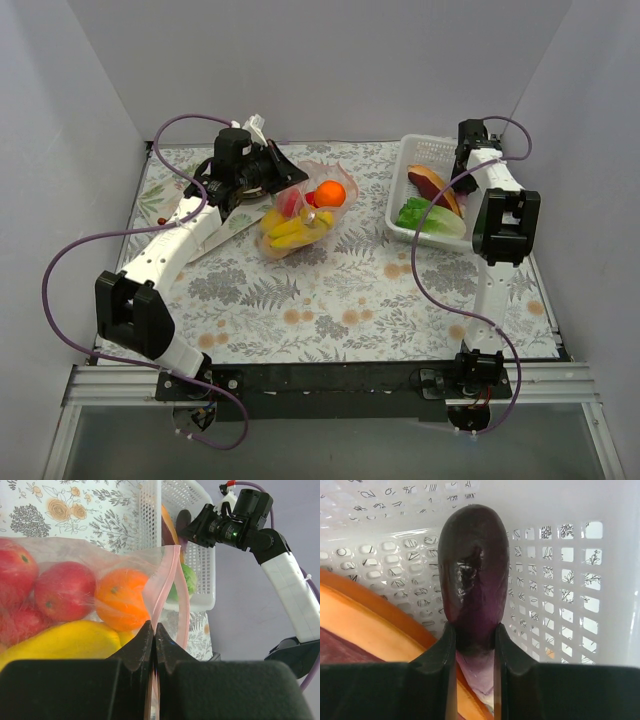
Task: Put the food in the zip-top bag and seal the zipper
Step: Pick up the fake vegetable from the bin, then place the fake vegetable in the zipper food storage bag.
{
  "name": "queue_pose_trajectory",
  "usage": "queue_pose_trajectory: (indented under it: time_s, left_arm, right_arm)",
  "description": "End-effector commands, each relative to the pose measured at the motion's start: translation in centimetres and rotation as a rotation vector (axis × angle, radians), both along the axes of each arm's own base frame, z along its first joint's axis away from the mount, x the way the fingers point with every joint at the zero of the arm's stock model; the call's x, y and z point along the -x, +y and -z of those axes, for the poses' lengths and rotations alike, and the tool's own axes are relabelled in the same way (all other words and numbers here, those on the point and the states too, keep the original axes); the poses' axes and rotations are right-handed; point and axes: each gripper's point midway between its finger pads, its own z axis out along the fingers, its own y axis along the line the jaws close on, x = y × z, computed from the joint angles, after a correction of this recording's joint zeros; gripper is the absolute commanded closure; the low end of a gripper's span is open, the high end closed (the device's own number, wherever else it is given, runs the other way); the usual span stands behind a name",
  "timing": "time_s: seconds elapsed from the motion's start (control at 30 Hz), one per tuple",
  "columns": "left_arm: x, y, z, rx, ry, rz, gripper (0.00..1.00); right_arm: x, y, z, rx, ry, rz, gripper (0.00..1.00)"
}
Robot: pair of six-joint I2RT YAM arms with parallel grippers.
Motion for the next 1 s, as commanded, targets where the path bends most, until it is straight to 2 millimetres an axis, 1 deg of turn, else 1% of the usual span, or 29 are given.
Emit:
queue_pose_trajectory:
  time_s: [0.0, 0.03, 0.07, 0.13, 0.17, 0.23, 0.27, 0.33, 0.37, 0.4, 0.43, 0.47, 0.5, 0.53, 0.57, 0.6, 0.63, 0.67, 0.7, 0.73, 0.77, 0.83, 0.87, 0.9, 0.93, 0.97]
  left_arm:
    - [0.6, 0.5, -2.5, 0.017, -0.066, -0.003, 1.0]
    - [0.6, 0.5, -2.6, 0.018, -0.068, -0.003, 1.0]
    - [0.5, 0.5, -2.8, 0.02, -0.07, -0.005, 1.0]
    - [0.5, 0.5, -2.9, 0.023, -0.072, -0.004, 1.0]
    - [0.4, 0.4, -3.1, 0.027, -0.074, -0.004, 1.0]
    - [0.4, 0.3, -3.3, 0.03, -0.076, -0.001, 1.0]
    - [0.3, 0.3, -3.4, 0.032, -0.078, -0.003, 1.0]
    - [0.3, 0.3, -3.7, 0.035, -0.079, -0.004, 1.0]
    - [0.3, 0.3, -3.7, 0.037, -0.076, -0.004, 1.0]
    - [0.2, 0.2, -3.9, 0.042, -0.076, -0.005, 1.0]
    - [0.2, 0.1, -4.0, 0.046, -0.073, -0.001, 1.0]
    - [0.2, 0.1, -4.0, 0.048, -0.072, 0.002, 1.0]
    - [0.2, 0.0, -3.9, 0.049, -0.067, 0.002, 1.0]
    - [0.1, 0.0, -4.1, 0.05, -0.07, 0.002, 1.0]
    - [0.1, 0.0, -4.2, 0.05, -0.07, 0.002, 1.0]
    - [0.1, 0.0, -4.3, 0.051, -0.074, 0.0, 1.0]
    - [0.1, 0.1, -4.2, 0.049, -0.07, -0.004, 1.0]
    - [0.1, 0.1, -4.3, 0.05, -0.071, -0.002, 1.0]
    - [0.1, 0.0, -4.4, 0.053, -0.068, -0.001, 1.0]
    - [0.1, 0.0, -4.3, 0.06, -0.061, -0.002, 1.0]
    - [0.3, -0.2, -4.4, 0.065, -0.057, 0.007, 1.0]
    - [0.3, -0.3, -4.5, 0.078, -0.046, 0.011, 1.0]
    - [0.5, -0.5, -4.5, 0.083, -0.041, 0.021, 1.0]
    - [0.5, -0.6, -4.5, 0.087, -0.038, 0.025, 1.0]
    - [0.6, -0.6, -4.4, 0.087, -0.029, 0.028, 1.0]
    - [0.7, -0.6, -4.5, 0.089, -0.025, 0.03, 1.0]
  right_arm:
    - [-1.0, 0.6, -5.3, -0.021, -0.115, -0.004, 0.86]
    - [-1.1, 0.7, -6.6, -0.027, -0.141, -0.009, 0.88]
    - [-1.3, 0.7, -9.1, -0.028, -0.192, -0.01, 0.9]
    - [-1.4, 1.2, -11.7, -0.04, -0.243, -0.018, 0.94]
    - [-1.3, 1.4, -14.1, -0.034, -0.293, -0.02, 0.94]
    - [-1.4, 1.8, -16.6, -0.015, -0.353, -0.028, 0.95]
    - [-1.1, 1.9, -18.4, -0.011, -0.39, -0.031, 0.95]
    - [-0.9, 2.2, -19.8, -0.019, -0.423, -0.032, 0.97]
    - [-0.4, 3.8, -21.7, -0.029, -0.465, -0.061, 0.98]
    - [0.1, 4.8, -21.2, -0.046, -0.461, -0.082, 0.98]
    - [0.5, 5.9, -24.1, -0.083, -0.55, -0.106, 0.98]
    - [1.0, 7.0, -25.0, -0.114, -0.587, -0.132, 0.98]
    - [1.4, 8.7, -26.0, -0.153, -0.622, -0.176, 0.98]
    - [3.0, 10.7, -27.1, -0.234, -0.652, -0.232, 0.98]
    - [3.4, 12.0, -28.8, -0.279, -0.716, -0.266, 0.98]
    - [4.3, 14.3, -29.9, -0.33, -0.747, -0.319, 0.98]
    - [6.4, 15.8, -30.2, -0.377, -0.78, -0.36, 0.98]
    - [7.2, 18.7, -32.8, -0.46, -0.892, -0.423, 0.99]
    - [8.3, 20.1, -33.7, -0.51, -0.941, -0.457, 0.99]
    - [10.1, 21.1, -33.6, -0.564, -0.975, -0.483, 0.99]
    - [11.3, 23.6, -36.0, -0.653, -1.077, -0.535, 0.98]
    - [12.9, 25.6, -37.2, -0.691, -1.136, -0.556, 0.99]
    - [14.3, 28.2, -37.1, -0.721, -1.137, -0.6, 0.99]
    - [14.6, 28.7, -38.0, -0.726, -1.187, -0.583, 0.99]
    - [15.4, 29.7, -38.6, -0.754, -1.219, -0.601, 0.99]
    - [16.5, 31.5, -37.9, -0.784, -1.218, -0.628, 0.99]
